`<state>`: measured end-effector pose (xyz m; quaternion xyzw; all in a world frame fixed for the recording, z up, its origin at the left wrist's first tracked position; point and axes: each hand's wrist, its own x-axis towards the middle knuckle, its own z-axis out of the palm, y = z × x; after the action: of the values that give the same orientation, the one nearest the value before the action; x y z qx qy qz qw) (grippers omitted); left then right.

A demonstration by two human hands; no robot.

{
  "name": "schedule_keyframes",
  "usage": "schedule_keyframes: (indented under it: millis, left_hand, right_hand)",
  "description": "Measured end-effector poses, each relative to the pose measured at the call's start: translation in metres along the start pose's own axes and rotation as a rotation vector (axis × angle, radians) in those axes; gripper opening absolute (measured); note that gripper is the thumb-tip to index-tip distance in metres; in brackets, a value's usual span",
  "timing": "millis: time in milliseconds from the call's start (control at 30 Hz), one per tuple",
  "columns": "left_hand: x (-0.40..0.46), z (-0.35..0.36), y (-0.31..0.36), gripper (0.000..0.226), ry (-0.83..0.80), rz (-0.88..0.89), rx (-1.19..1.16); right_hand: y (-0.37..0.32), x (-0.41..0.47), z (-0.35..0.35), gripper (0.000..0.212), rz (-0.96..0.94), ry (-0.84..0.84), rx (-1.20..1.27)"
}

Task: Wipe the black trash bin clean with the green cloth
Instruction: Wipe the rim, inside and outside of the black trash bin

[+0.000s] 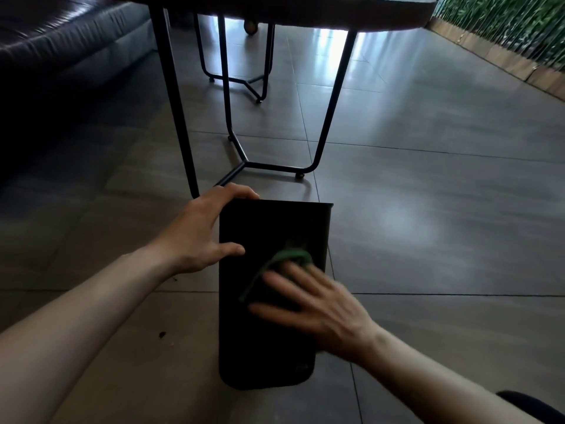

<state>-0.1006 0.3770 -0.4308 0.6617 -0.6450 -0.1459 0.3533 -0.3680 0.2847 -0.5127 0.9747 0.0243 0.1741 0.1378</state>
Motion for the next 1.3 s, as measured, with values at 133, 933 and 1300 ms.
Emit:
schedule_keyframes:
  millis: [133,933,1300]
  left_hand:
    - [0.002,0.002,0.004,0.078,-0.011,0.021,-0.011]
    - [-0.004,0.000,0.001,0.081,-0.013,-0.001,0.008]
    - [-0.002,-0.002,0.004,0.074,-0.016,0.018,-0.012]
  right_hand:
    - [0.013,0.037,-0.014,0.058,0.519,0.162,0.106]
    - [-0.048,-0.020,0.021,0.044,-0.267,-0.073,0.000]
    - [-0.010,0.027,0.002,0.045,0.155,0.126,0.026]
